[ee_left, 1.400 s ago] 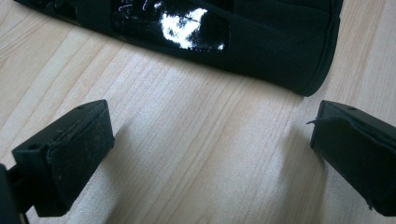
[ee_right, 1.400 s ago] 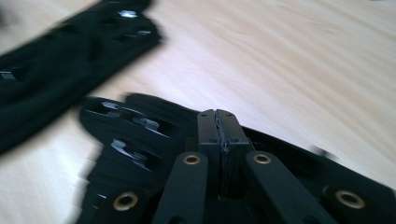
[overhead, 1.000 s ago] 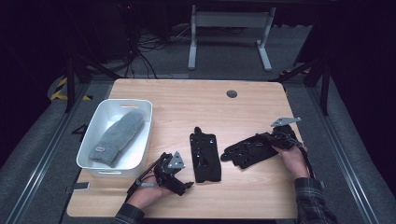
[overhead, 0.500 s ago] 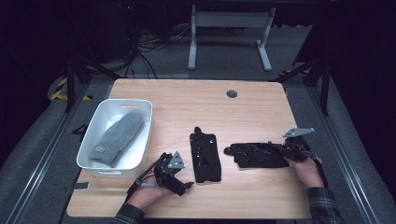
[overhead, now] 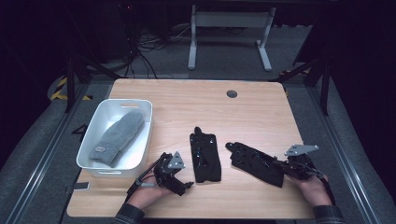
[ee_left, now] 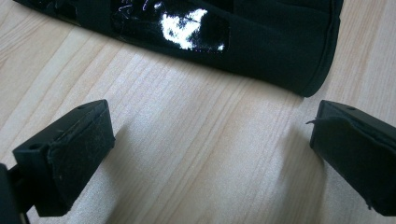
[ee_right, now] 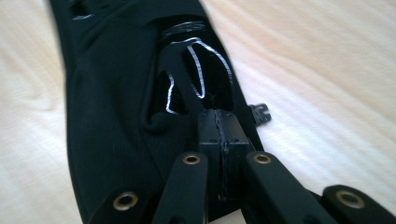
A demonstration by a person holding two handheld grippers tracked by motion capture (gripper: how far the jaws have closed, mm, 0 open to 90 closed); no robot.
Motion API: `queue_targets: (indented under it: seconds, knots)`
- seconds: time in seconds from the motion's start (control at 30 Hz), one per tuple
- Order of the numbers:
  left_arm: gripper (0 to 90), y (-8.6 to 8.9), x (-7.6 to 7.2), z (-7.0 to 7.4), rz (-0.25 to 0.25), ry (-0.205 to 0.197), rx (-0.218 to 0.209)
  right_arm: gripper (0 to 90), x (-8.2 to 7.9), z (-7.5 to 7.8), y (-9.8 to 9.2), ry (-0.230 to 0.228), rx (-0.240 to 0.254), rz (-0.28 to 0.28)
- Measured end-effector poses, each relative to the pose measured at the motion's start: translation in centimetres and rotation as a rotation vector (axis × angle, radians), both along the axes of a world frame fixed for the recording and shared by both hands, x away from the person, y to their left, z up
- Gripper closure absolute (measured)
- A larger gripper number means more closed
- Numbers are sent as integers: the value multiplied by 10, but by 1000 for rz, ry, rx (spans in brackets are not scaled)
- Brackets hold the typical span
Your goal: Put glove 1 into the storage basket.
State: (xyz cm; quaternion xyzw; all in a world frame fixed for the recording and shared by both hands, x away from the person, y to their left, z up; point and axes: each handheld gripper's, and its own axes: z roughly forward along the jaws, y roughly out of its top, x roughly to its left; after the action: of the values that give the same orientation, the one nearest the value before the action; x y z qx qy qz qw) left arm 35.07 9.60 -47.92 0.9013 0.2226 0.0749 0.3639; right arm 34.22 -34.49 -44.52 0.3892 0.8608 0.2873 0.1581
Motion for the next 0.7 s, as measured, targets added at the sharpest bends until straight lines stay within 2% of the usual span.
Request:
queue_targets:
  seconds: [0.2, 0.47, 0.57, 0.63, 0.7]
  knots:
    - [1, 0, 0, 0, 0, 0, 0, 900, -15, -1, 16, 15, 9, 73]
    - [1, 0, 0, 0, -1, -1, -1, 900, -20, -2, 38, 36, 35, 169]
    - [0, 0, 0, 0, -1, 0, 0, 900, -19, 2, 43, 6, 41, 183]
    - [0, 0, 0, 0, -1, -1, 0, 900, -10, 8, 46, -22, 67, 175]
    - [0, 0, 0, 0, -1, -1, 0, 900, 0, 11, 51, -39, 65, 175]
